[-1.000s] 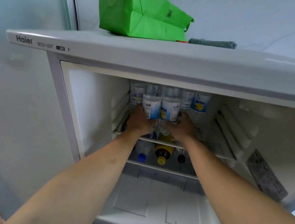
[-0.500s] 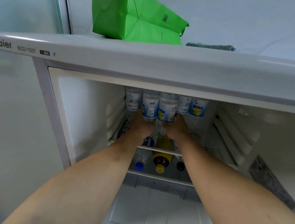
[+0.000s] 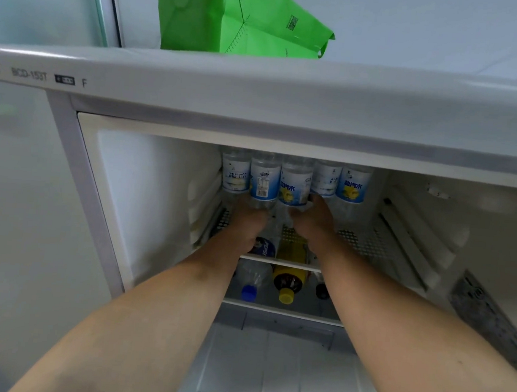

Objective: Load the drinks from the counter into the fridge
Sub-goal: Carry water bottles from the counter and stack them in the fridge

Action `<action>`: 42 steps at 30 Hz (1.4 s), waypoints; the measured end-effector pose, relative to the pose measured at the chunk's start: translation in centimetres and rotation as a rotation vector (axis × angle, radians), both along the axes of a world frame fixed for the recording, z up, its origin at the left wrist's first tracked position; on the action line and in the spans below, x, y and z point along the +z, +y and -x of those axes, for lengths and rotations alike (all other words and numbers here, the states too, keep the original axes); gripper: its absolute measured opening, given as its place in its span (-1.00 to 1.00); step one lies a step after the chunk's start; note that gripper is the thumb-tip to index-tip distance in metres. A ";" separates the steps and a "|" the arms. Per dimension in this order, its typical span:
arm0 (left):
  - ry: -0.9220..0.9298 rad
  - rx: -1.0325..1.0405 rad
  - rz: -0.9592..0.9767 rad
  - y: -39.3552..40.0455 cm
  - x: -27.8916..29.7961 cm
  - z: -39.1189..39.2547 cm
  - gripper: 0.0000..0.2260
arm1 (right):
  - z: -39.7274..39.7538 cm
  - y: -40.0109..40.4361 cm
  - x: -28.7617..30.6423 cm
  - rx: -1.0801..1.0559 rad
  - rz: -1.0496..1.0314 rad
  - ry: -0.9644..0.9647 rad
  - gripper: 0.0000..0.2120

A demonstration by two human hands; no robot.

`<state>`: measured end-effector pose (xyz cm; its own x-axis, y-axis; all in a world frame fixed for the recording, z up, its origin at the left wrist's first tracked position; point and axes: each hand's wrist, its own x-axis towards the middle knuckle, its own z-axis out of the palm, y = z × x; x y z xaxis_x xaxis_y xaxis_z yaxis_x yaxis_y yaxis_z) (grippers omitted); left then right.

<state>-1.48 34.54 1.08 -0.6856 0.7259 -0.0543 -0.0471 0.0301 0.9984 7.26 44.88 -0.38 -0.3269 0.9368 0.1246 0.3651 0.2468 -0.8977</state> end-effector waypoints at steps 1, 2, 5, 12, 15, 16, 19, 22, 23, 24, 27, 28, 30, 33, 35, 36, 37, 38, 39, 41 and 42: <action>-0.010 -0.002 0.012 -0.2 0.0 0.0 -0.67 | 0.0 0.0 0.0 -0.009 0.004 -0.021 -0.51; -0.022 -0.004 0.027 -0.4 0.0 -0.1 -0.66 | -0.1 0.1 0.0 -0.015 0.005 -0.043 -0.51; -0.054 -0.017 0.054 -1.1 0.1 -0.2 -0.66 | -0.5 0.0 0.0 -0.081 -0.045 -0.069 -0.62; -0.014 0.064 0.085 -2.5 0.1 -0.9 -0.76 | 0.5 -1.9 -0.5 -0.139 -0.203 -0.087 -0.91; 0.029 0.040 0.105 -3.3 0.1 -0.9 -0.74 | 0.9 -2.0 -0.8 -0.145 -0.175 -0.100 -0.93; 0.024 0.034 0.092 -3.7 0.1 -0.9 -0.74 | 0.9 -2.0 -0.8 -0.141 -0.165 -0.103 -0.92; 0.007 0.024 0.051 -4.8 0.0 -0.8 -0.71 | 0.9 -2.2 -0.8 -0.131 -0.130 -0.115 -0.83; 0.013 -0.033 -0.012 -6.1 -0.2 -0.8 -0.71 | 1.0 -2.7 -0.8 -0.166 -0.129 -0.074 -0.83; 0.016 -0.043 -0.029 -6.6 -0.2 -0.9 -0.73 | 1.0 -3.1 -0.8 -0.185 -0.134 -0.052 -0.83; 0.007 -0.043 -0.036 -7.0 -0.3 -1.0 -0.75 | 1.0 -3.5 -0.8 -0.202 -0.153 -0.038 -0.84; -0.039 -0.028 -0.082 -8.1 -0.6 -1.7 -0.80 | 0.8 -4.8 -1.0 -0.197 -0.215 0.022 -0.86; -0.059 -0.025 -0.100 -8.6 -0.9 -2.1 -0.81 | 0.6 -5.4 -1.2 -0.194 -0.221 0.059 -0.87; -0.111 -0.016 -0.120 -9.5 -1.3 -2.7 -0.80 | 0.0 -6.6 -1.6 -0.217 -0.237 0.114 -0.88; -0.146 0.041 -0.156 -11.4 -2.3 -3.9 -0.75 | -1.2 -8.4 -2.5 -0.230 -0.243 0.179 -0.90; -0.073 0.091 -0.159 -12.7 -2.9 -4.5 -0.83 | -2.5 -9.5 -2.9 -0.229 -0.237 0.202 -0.93; -0.029 0.103 -0.158 -13.3 -3.3 -4.6 -0.88 | -3.2 -10.1 -3.0 -0.234 -0.229 0.214 -0.92; 0.005 0.109 -0.161 -13.8 -3.7 -4.8 -0.88 | -4.1 -10.8 -3.2 -0.243 -0.228 0.221 -0.88; 0.018 0.108 -0.171 -14.2 -4.1 -5.0 -0.85 | -5.0 -11.5 -3.3 -0.250 -0.232 0.222 -0.84; 0.020 0.105 -0.184 -14.5 -4.4 -5.3 -0.84 | -6.0 -12.4 -3.4 -0.251 -0.234 0.224 -0.83; 0.032 0.087 -0.204 -15.3 -4.7 -6.4 -0.81 | -8.5 -14.3 -3.8 -0.245 -0.225 0.240 -0.86; 0.041 0.075 -0.214 -15.7 -5.0 -7.2 -0.79 | -9.9 -15.4 -4.0 -0.243 -0.219 0.251 -0.87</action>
<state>5.76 18.85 -3.92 -0.7364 0.6650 0.1243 -0.0006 -0.1843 0.9829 17.19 29.51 -4.39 -0.0332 0.9255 0.3773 0.2127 0.3754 -0.9021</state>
